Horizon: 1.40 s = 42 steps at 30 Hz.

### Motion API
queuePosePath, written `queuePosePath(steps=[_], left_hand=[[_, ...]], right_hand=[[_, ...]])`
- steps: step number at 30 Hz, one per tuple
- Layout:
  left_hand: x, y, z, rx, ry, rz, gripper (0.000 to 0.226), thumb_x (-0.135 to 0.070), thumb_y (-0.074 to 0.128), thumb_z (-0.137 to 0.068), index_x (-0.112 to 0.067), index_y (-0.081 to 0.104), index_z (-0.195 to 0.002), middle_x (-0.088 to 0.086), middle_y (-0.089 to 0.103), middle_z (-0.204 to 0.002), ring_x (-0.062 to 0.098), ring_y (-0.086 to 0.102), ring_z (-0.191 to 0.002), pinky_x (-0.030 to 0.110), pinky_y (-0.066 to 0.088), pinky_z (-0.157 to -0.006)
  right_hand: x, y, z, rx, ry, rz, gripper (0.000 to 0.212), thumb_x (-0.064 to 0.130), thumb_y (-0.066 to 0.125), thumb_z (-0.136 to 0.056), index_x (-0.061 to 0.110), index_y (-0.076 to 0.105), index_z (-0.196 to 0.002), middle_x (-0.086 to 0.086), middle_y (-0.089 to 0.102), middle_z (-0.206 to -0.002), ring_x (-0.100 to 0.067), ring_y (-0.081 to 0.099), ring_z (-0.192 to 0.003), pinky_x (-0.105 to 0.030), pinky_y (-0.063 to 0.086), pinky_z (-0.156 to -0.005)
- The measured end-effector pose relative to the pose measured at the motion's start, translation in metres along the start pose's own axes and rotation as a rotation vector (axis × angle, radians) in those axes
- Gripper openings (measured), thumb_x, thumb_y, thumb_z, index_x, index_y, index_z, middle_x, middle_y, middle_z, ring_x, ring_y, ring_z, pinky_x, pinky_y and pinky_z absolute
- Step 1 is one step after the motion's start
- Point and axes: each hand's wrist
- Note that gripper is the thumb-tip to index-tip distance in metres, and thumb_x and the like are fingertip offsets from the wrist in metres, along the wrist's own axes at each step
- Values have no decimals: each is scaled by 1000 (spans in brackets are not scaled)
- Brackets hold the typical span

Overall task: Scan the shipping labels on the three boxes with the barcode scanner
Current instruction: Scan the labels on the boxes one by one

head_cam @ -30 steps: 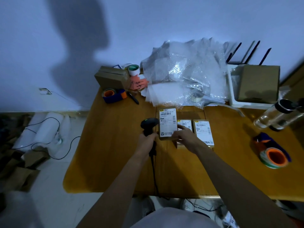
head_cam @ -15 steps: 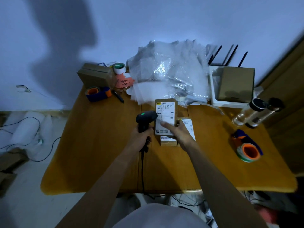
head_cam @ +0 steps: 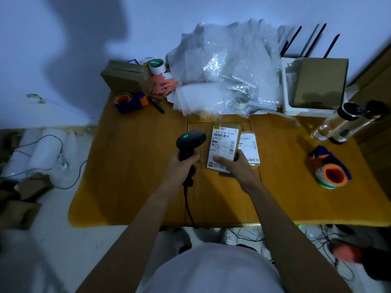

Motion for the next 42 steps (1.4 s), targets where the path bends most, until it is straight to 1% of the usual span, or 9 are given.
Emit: queuePosePath(steps=[3,7,13,19,22,26,30,36,42], left_hand=[[-3,-3,3,19,0,-5,10,-17,68,-94,-12,66,-102,4,66,-76,13,59,-57,28,51,-59],[-6,-9,4,41,37,-45,5,-17,68,-95,-12,66,-95,0,61,-65,13,56,-53,31,50,-61],[-20,-17,4,105,80,-100,16,-25,74,-91,-11,67,-93,1,60,-65,15,53,-52,28,50,-59],[-32,-20,4,144,113,-123,17,-25,76,-90,-10,68,-89,2,58,-61,17,50,-49,31,48,-57],[-33,-19,5,191,112,-135,17,-25,75,-91,-12,66,-82,3,56,-61,18,49,-49,31,47,-55],[-30,-18,7,216,85,-123,24,-28,76,-90,-10,63,-82,3,55,-60,18,48,-48,33,45,-56],[-27,-18,11,217,61,-106,24,-30,76,-90,-10,64,-83,2,56,-61,17,49,-48,33,45,-57],[-24,-15,13,219,30,-107,25,-26,74,-91,-17,64,-70,0,54,-57,15,48,-46,30,44,-54],[-22,-17,12,197,35,-99,21,-26,74,-92,-12,65,-80,0,54,-56,14,48,-45,26,45,-52]], right_hand=[[-3,-4,-4,-36,14,-10,53,23,84,-80,19,52,-123,-1,72,-114,-18,75,-96,-37,64,-76],[-9,-8,-10,-70,26,-24,59,23,84,-80,16,50,-129,-2,71,-116,-17,74,-97,-33,64,-73],[-14,-10,-18,-98,5,-10,66,30,86,-78,15,51,-131,-4,71,-120,-18,75,-98,-34,64,-73],[-7,-6,-16,-157,-21,-6,63,27,83,-82,15,46,-131,-2,69,-117,-15,73,-97,-23,60,-62],[-6,-6,-18,-179,-27,-5,64,26,84,-80,14,45,-130,-3,69,-116,-16,74,-94,-25,61,-63],[-11,-6,-19,-242,-43,44,65,30,87,-77,17,46,-126,-2,69,-115,-17,74,-96,-37,65,-77],[-17,-4,-16,-276,-44,56,65,30,86,-77,18,46,-126,-3,68,-115,-17,72,-97,-35,63,-76],[-20,2,-12,-344,-65,-37,65,21,86,-78,15,44,-127,-7,66,-118,-22,71,-101,-31,63,-73],[-18,2,-12,-340,-75,-36,63,20,85,-79,18,42,-125,-7,66,-118,-19,71,-99,-28,61,-71]])
Point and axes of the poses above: each hand's wrist, its own z-axis away from the middle knuckle, its own y-axis out of the palm, x = y × z
